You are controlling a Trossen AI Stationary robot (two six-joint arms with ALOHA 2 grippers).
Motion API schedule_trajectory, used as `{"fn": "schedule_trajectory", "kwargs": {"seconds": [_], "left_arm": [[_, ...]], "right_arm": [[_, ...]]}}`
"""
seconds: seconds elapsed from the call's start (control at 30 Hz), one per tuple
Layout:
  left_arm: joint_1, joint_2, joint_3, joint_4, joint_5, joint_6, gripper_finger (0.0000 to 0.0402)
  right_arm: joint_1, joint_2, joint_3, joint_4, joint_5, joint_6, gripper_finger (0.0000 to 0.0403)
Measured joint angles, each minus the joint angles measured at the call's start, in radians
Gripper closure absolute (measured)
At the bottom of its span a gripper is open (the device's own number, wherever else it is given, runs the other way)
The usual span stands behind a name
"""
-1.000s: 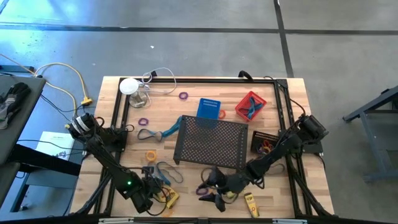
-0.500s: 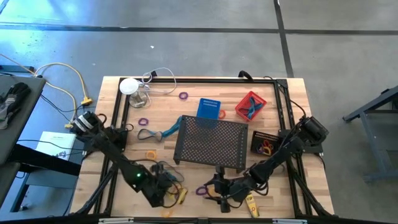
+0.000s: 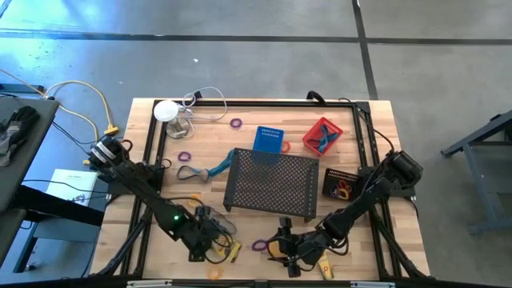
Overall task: Pick & Place Office Desk Supplies
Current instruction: Put the yellow crayon box into the blue bin
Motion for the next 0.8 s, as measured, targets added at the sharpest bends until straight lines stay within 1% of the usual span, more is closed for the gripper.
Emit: {"fn": "schedule_trajectory", "kwargs": {"seconds": [0.07, 0.13, 0.3, 0.43, 0.53, 0.67, 0.8], "left_arm": [[-0.013, -0.004, 0.0, -0.052, -0.028, 0.017, 0.0309], [-0.023, 0.009, -0.002, -0.062, -0.048, 0.039, 0.0309], [-0.023, 0.076, -0.007, -0.057, -0.038, 0.083, 0.0309], [-0.008, 0.114, -0.006, -0.025, -0.013, 0.109, 0.0309], [0.01, 0.128, -0.005, -0.005, 0.026, 0.132, 0.0309], [0.028, 0.13, -0.007, 0.014, 0.048, 0.127, 0.0309], [0.044, 0.131, -0.007, 0.051, 0.059, 0.099, 0.0309]], "right_arm": [[-0.001, 0.0, 0.0, 0.0, -0.001, 0.0, 0.0169], [-0.005, 0.0, 0.0, 0.0, -0.002, 0.0, 0.0169], [-0.004, 0.0, 0.0, -0.032, -0.009, 0.011, 0.0169], [-0.004, 0.0, 0.0, -0.078, -0.045, 0.092, 0.0169], [-0.002, 0.0, 0.0, -0.091, -0.097, 0.149, 0.0169], [0.008, 0.014, 0.0, -0.106, -0.178, 0.255, 0.0169], [0.016, 0.014, 0.001, -0.105, -0.294, 0.441, 0.0169]]}}
